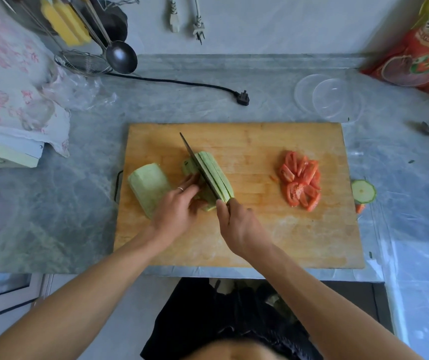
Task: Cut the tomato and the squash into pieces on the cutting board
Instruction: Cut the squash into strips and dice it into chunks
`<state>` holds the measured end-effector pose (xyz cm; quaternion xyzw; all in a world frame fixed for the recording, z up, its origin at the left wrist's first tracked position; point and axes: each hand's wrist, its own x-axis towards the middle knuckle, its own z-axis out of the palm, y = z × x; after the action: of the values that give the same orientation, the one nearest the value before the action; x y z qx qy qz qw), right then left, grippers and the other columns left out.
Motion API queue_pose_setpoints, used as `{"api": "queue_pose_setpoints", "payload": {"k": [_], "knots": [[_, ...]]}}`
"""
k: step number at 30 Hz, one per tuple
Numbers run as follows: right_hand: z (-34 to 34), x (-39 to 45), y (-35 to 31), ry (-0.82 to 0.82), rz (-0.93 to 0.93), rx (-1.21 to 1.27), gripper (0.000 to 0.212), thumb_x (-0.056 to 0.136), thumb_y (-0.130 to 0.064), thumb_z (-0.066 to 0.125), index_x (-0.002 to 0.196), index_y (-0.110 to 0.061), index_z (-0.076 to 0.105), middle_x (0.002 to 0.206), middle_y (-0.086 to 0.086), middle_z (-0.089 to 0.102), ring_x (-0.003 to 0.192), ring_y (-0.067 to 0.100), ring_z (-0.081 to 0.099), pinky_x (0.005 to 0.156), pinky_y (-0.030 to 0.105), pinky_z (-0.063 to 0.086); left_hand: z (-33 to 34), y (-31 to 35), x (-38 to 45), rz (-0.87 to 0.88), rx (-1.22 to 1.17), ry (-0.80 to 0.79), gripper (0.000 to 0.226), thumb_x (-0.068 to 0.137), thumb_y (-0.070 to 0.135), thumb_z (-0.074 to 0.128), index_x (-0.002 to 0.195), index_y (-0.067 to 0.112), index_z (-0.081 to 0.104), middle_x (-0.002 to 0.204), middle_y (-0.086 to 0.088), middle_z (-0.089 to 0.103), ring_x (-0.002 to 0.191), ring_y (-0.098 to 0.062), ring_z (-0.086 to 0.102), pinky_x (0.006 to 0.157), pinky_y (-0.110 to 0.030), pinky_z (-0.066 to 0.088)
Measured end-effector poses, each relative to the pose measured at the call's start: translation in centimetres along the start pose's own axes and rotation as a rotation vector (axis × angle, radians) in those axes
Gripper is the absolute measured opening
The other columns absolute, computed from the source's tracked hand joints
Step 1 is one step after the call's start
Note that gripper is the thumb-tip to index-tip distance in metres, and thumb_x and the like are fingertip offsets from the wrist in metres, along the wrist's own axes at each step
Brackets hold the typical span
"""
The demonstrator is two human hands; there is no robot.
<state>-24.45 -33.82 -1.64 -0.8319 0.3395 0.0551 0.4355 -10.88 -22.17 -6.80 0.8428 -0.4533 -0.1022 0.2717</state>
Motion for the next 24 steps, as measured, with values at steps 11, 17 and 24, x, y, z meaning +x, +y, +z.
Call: {"api": "queue_pose_setpoints", "payload": {"k": [11, 17, 24], "knots": [[1.2, 0.2, 1.1, 0.040, -0.055, 0.020, 0.037, 0.104, -0.041, 0.038, 0.083, -0.012, 0.044, 0.058, 0.009, 0.048, 0.044, 0.026, 0.036, 0.047, 0.035, 0.025, -0.1, -0.1, 0.1, -0.018, -0.023, 0.010, 0.031, 0.081, 0.015, 0.080, 0.109, 0.004, 0.070, 0.135, -0.015, 0.060, 0.125, -0.029, 0.058, 0.087, -0.039, 0.057], [0.4, -0.6, 1.1, -0.017, -0.020, 0.008, 0.039, 0.104, -0.044, 0.034, 0.081, -0.014, 0.043, 0.064, 0.010, 0.050, 0.052, 0.027, 0.041, 0.054, 0.035, 0.026, -0.1, 0.6, 0.1, -0.052, -0.009, 0.021, 0.025, 0.084, 0.015, 0.075, 0.106, 0.006, 0.070, 0.134, -0.008, 0.062, 0.117, -0.028, 0.063, 0.077, -0.041, 0.059], [0.3, -1.6, 0.2, 0.005, -0.005, -0.018, 0.039, 0.105, -0.043, 0.035, 0.086, -0.010, 0.045, 0.069, 0.014, 0.055, 0.055, 0.029, 0.043, 0.048, 0.038, 0.023, -0.3, 0.3, -0.2, -0.066, -0.013, 0.016, 0.026, 0.084, 0.022, 0.068, 0.105, 0.007, 0.069, 0.132, -0.006, 0.063, 0.107, -0.032, 0.066, 0.069, -0.040, 0.057]]}}
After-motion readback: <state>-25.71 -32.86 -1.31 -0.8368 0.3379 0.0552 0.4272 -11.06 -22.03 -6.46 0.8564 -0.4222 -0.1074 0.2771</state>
